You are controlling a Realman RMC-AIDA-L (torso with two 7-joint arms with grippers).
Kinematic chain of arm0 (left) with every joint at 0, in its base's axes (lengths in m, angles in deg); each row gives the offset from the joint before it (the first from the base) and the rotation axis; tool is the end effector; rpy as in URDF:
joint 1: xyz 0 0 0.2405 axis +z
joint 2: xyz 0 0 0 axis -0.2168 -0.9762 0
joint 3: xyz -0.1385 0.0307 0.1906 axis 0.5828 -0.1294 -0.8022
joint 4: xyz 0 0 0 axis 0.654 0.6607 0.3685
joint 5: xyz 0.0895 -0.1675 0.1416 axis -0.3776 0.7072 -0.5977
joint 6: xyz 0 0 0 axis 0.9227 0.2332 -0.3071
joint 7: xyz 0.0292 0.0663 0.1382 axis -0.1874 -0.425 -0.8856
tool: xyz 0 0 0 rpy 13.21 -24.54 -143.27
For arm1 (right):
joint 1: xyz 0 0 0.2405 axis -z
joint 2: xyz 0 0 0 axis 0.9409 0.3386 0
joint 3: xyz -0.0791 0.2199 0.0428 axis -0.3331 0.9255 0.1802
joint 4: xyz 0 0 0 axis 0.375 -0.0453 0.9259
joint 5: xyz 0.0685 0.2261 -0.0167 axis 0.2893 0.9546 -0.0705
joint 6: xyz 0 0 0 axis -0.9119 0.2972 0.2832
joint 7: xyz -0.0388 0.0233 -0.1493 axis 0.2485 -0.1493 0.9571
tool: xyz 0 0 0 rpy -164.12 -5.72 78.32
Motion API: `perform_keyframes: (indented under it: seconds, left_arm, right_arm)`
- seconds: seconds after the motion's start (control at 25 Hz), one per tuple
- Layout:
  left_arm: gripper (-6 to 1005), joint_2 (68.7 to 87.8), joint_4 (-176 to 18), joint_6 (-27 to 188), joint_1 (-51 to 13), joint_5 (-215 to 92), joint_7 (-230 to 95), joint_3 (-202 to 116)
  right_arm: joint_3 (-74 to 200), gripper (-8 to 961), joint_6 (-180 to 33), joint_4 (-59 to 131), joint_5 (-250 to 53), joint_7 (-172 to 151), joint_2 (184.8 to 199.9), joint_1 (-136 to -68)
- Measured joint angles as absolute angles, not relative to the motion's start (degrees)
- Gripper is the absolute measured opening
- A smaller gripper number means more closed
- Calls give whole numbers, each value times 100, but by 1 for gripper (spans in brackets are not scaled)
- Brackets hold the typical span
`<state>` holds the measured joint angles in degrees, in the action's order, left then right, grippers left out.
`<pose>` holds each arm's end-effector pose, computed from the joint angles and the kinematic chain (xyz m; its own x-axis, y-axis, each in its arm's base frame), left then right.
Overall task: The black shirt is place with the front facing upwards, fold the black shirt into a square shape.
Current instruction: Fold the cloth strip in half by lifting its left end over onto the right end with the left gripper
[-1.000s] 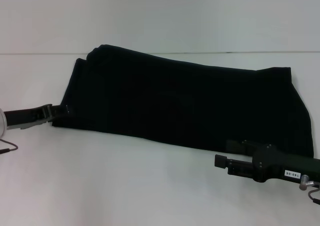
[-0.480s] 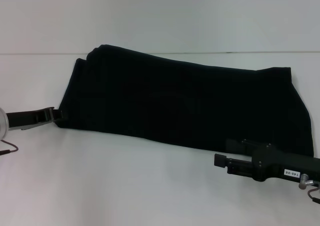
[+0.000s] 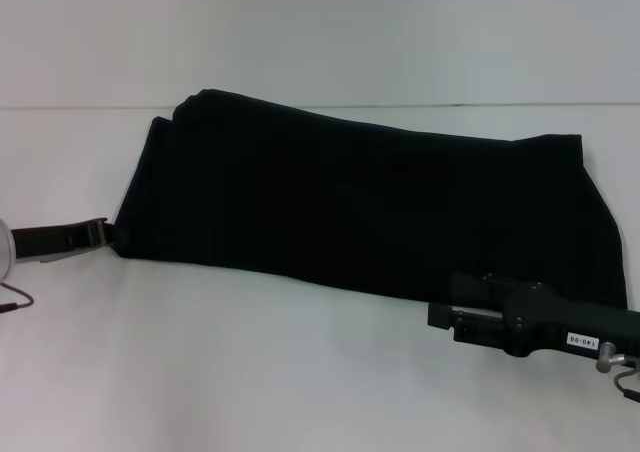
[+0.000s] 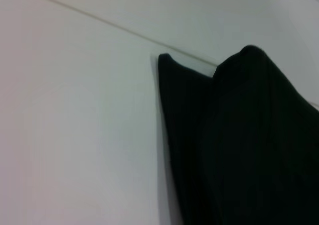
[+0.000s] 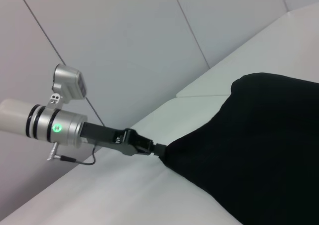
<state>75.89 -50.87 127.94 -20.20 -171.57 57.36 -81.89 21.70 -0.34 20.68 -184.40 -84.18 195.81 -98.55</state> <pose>-0.3493 0.4016 0.0258 0.2398 0.7866 0.5690 0.9616 -0.1117 -0.2509 0.2905 0.3203 -0.0446 0.6147 -0.5237 -0.5899 -0.6618 -0.7493 -0.0244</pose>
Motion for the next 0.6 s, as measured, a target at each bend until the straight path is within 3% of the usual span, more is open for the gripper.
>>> perform_keyframes:
  seconds: [0.6]
  left_arm:
    - [62, 7511, -5045, 14036, -1574, -17136, 5890, -7867]
  right_arm:
    - [2203, 838, -120, 1951, -18395, -8418, 19528, -9944]
